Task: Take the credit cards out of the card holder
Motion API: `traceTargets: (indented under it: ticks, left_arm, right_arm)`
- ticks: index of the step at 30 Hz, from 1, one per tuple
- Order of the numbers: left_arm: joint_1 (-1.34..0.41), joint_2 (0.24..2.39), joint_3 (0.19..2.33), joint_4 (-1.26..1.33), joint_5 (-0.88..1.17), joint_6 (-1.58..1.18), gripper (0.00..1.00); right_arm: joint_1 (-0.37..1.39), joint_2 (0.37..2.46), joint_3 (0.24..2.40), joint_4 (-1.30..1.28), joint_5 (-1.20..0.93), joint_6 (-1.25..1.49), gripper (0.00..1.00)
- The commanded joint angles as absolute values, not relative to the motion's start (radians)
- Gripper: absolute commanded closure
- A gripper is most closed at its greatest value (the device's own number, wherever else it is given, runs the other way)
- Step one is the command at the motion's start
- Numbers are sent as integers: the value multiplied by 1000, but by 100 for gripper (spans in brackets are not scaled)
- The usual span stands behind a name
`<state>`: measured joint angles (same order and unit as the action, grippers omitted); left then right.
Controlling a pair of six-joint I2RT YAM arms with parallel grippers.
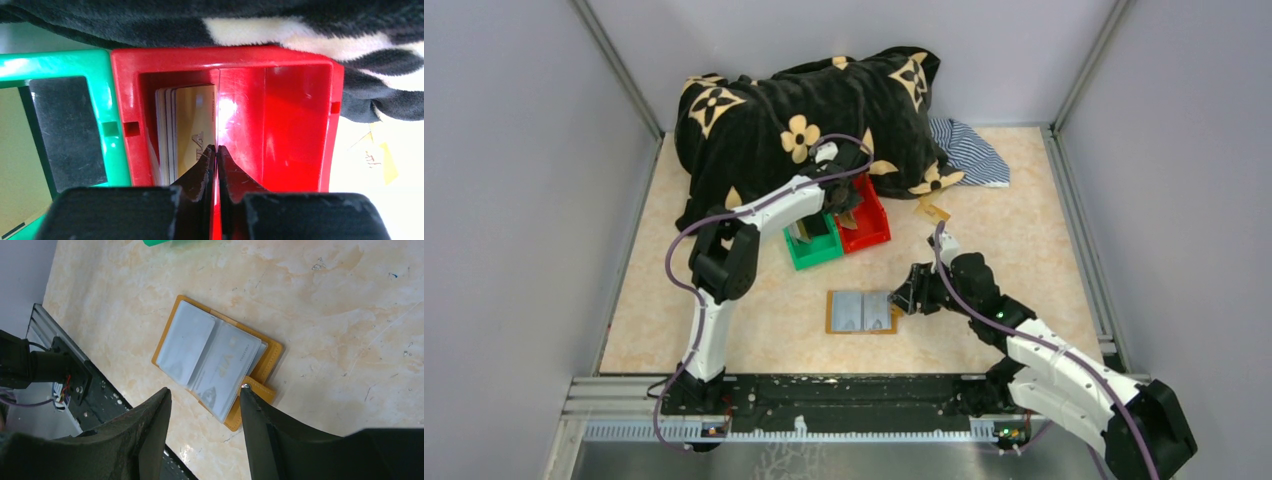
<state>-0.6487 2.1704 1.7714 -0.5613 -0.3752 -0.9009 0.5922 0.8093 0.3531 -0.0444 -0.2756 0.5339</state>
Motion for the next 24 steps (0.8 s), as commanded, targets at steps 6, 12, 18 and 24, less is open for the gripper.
traceTargets:
  ticks: [6,12,18,24]
  left_arm:
    - [-626,2169,1772,-644,-443,-968,88]
    - [-621,2145,1755,-650,-457,-974,86]
    - [-621,2107,1748,-661,-490,-982,86]
    - [-626,2049,1741,-645,-485,-961,86]
  right_arm:
    - [584,826,343,28,-286,520,46]
    - [583,836,341,34,-288,517,46]
    - [580,842,338,43,-293,516,46]
    - [578,841,346,39,-292,513,46]
